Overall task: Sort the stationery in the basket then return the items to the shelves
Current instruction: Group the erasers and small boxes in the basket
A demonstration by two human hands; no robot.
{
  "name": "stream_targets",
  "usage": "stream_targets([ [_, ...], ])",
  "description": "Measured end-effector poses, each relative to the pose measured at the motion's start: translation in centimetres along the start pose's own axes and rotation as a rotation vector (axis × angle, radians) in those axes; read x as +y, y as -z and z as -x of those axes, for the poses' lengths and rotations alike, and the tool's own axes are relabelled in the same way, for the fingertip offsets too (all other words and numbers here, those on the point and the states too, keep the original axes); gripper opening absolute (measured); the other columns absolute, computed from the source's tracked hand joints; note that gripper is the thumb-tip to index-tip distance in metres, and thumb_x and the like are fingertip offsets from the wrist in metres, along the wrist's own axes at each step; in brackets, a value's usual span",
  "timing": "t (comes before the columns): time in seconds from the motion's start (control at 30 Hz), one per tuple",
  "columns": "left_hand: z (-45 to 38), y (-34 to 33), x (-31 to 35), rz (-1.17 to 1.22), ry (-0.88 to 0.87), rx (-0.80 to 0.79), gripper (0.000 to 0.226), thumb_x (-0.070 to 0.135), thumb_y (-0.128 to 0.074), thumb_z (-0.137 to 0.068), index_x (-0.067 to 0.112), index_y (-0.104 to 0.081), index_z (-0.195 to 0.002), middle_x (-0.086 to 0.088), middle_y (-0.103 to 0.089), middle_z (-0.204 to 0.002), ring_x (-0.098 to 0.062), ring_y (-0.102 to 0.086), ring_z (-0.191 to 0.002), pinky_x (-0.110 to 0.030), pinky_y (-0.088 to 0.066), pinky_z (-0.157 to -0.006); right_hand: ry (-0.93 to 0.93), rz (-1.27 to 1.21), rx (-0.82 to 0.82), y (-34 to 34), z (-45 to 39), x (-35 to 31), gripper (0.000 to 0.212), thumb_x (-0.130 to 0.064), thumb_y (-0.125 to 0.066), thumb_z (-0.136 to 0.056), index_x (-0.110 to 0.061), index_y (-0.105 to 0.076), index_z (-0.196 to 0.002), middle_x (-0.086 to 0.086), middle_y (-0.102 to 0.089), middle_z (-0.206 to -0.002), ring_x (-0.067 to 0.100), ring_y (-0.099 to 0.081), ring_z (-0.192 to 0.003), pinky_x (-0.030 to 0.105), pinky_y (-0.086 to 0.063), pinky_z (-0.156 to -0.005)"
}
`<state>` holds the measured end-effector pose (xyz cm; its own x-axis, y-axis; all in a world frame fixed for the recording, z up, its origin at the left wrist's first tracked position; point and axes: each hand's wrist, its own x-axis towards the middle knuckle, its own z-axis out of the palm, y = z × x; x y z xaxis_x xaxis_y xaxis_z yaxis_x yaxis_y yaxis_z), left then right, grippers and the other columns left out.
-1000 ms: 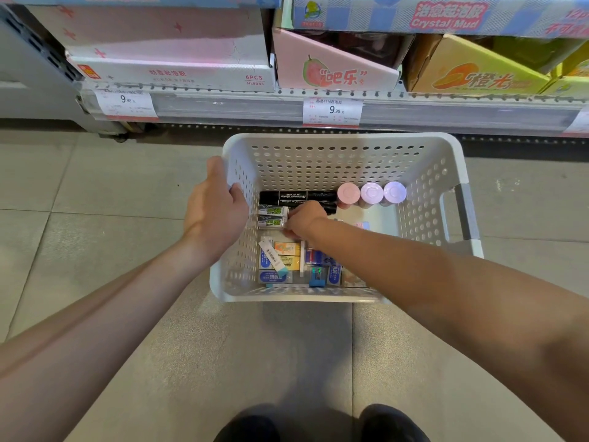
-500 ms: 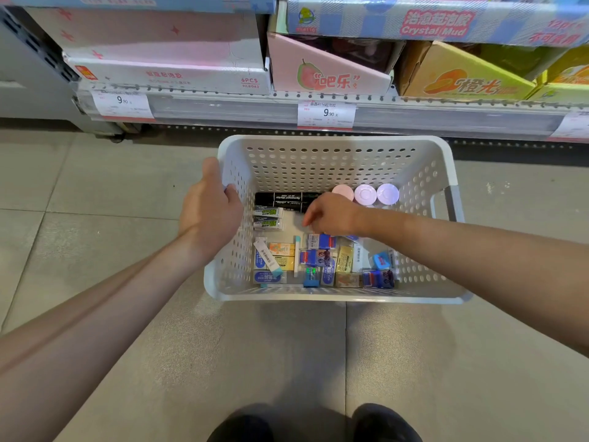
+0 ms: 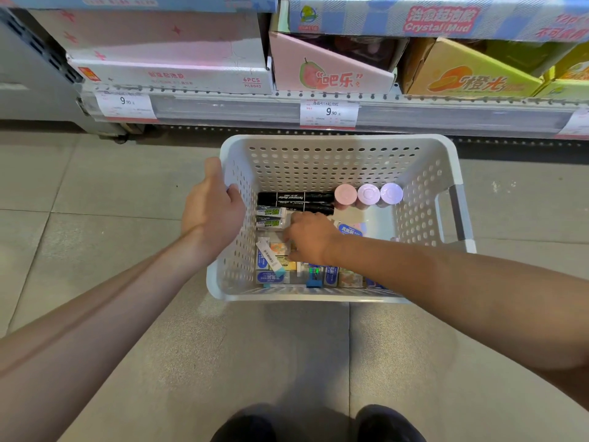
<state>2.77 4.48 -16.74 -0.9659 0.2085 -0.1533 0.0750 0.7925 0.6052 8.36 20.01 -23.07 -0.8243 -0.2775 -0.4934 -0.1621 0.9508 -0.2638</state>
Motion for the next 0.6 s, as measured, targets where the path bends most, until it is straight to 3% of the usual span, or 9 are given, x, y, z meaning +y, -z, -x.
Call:
stream_targets([
  [0.27,-0.1,-0.1,-0.3,0.007,-0.011,0.008,0.009,0.012,-0.037,-0.098,0.012,-0.028,-0.1,-0.009,-0.043,-0.062,-0.029,-0.044,-0.05,-0.055,-0.048,-0.047,-0.001,0.082,0.026,-0.6,-1.3,-2.8,0.049,-0.058,-0.055,-0.083,-0.015,-0.065,-0.105,0.007,-0.055,-0.109,0.025,-0.051,-0.105,0.034,-0.039,-0.081],
  [0.47,0.0,-0.1,-0.1,0.009,-0.011,0.012,0.009,0.012,-0.038,-0.098,0.011,-0.029,-0.102,-0.009,-0.043,-0.063,-0.03,-0.045,-0.052,-0.054,-0.049,-0.049,0.045,0.178,0.099,-0.3,-1.5,-3.6,0.041,-0.049,-0.057,-0.088,-0.013,-0.058,-0.107,0.003,-0.063,-0.104,0.023,-0.058,-0.097,0.03,-0.038,-0.07],
  [0.6,0.1,0.0,0.0,0.002,-0.016,0.024,0.01,0.011,-0.037,-0.098,0.012,-0.028,-0.1,-0.006,-0.042,-0.061,-0.028,-0.044,-0.051,-0.041,-0.043,-0.048,0.065,0.17,0.036,-0.2,-1.8,-3.8,0.042,-0.041,-0.061,-0.088,-0.014,-0.052,-0.119,0.001,-0.061,-0.101,0.021,-0.06,-0.091,0.028,-0.041,-0.062],
])
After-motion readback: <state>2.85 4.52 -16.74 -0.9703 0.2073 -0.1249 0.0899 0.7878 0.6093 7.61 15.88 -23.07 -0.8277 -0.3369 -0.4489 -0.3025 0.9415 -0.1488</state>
